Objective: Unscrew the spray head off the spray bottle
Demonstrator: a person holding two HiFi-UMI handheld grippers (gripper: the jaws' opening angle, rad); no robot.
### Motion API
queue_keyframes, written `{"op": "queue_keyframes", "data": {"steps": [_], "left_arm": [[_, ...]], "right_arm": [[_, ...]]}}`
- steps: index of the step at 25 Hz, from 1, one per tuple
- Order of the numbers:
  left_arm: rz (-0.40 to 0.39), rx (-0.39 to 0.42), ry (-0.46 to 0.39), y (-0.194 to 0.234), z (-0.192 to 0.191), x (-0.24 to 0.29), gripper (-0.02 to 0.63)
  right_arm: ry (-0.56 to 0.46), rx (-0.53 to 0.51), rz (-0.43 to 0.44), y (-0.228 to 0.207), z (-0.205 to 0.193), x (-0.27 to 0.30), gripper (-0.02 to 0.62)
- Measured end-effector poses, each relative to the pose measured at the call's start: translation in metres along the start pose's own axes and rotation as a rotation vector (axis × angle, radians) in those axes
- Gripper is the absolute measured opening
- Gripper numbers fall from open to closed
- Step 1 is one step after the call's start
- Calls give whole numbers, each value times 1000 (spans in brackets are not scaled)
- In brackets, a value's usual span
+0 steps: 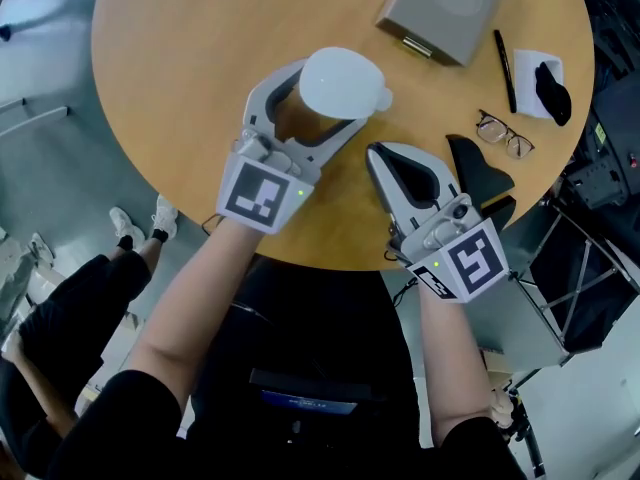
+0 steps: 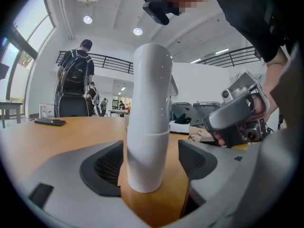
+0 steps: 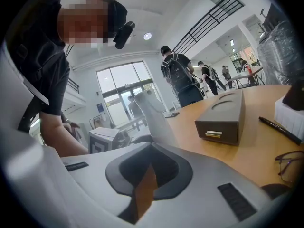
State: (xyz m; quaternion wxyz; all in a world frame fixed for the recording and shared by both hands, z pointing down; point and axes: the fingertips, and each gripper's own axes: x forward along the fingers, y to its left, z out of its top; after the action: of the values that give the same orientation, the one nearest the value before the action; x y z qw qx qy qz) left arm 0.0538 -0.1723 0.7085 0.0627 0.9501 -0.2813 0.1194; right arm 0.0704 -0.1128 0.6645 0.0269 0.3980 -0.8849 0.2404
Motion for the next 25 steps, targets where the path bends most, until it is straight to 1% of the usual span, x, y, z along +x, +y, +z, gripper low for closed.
{"op": "queue_keyframes", "data": {"steps": [6,13,16,21,25], "left_arm": [[-4,18,-17,3,3,13,379],[1,0,-14,7,3,23,371],[-24,16,-11,5,3,27,316],[-63,36,-38,-1,6,26,305],[-96,47,-31,-6,5,24,304]], "right_arm": [[1,9,-24,-9,-8,-5,-8],[-22,13,-26,-8,-6,-5,-8],[-27,15,-24,-6,-8,-4,-8],[-27,20,-22,-2,-11,-2,-8],[-36,3,-17,5,-4,-4,-8]]}}
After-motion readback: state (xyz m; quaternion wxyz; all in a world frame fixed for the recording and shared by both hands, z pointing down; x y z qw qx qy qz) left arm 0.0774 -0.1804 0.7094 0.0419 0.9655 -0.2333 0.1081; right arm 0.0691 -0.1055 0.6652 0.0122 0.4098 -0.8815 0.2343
